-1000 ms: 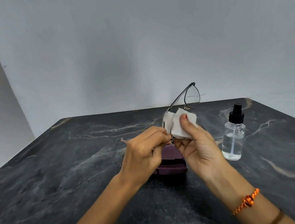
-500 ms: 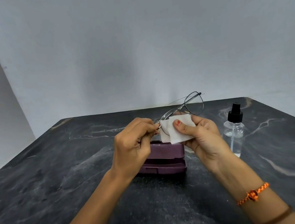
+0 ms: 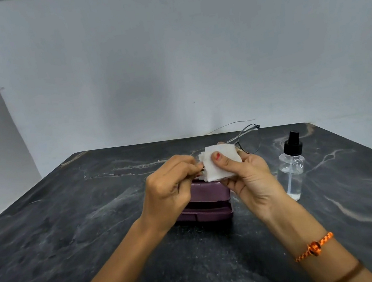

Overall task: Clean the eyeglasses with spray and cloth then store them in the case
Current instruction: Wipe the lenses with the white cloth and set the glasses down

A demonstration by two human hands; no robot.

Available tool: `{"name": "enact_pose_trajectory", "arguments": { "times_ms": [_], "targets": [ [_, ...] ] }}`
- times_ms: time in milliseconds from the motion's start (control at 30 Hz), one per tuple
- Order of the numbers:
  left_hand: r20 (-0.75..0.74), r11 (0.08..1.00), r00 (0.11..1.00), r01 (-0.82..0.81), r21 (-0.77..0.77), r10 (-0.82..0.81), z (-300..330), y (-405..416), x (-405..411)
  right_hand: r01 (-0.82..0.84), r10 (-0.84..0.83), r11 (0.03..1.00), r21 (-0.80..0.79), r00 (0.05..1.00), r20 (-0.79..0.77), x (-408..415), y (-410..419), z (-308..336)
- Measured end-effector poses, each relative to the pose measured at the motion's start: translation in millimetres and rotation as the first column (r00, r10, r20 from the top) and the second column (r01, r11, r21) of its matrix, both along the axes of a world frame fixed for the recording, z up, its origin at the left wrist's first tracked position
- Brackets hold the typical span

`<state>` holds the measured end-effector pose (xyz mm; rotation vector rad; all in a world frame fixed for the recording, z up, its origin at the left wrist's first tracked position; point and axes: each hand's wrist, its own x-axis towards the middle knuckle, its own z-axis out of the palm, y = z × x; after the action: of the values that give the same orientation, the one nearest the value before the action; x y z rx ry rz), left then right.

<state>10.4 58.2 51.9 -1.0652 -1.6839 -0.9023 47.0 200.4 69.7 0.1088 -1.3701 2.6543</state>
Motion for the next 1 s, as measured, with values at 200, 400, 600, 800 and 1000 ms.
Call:
{"name": "enact_pose_trajectory", "arguments": {
  "times_ms": [200, 400, 600, 800, 1000],
  "targets": [
    [0.014, 0.994, 1.000, -0.023, 0.104, 0.022, 2, 1, 3, 0.002, 0.000, 0.991, 0.133, 1.000, -0.015, 1, 14, 7],
    [0.058, 0.985, 0.998, 0.020, 0.172, -0.031, 4, 3, 7, 0.034, -0.034, 0.998, 0.056, 0.999, -0.002, -1, 12, 3],
    [0.017, 0.997, 0.999, 0.049, 0.054, -0.050, 0, 7, 9, -0.004, 0.003, 0.994, -0.105, 1.000, -0.012, -2, 1, -2],
    [0.019, 0.994, 0.999, 0.034, 0.107, -0.036, 1, 4, 7, -0.052, 0.053, 0.998, 0.032, 0.999, -0.011, 0, 5, 2],
    [0.031, 0.991, 0.997, 0.061, 0.119, -0.065, 4, 4, 9, -0.027, 0.031, 0.984, 0.174, 0.999, -0.021, 2, 19, 8]
  ]
}}
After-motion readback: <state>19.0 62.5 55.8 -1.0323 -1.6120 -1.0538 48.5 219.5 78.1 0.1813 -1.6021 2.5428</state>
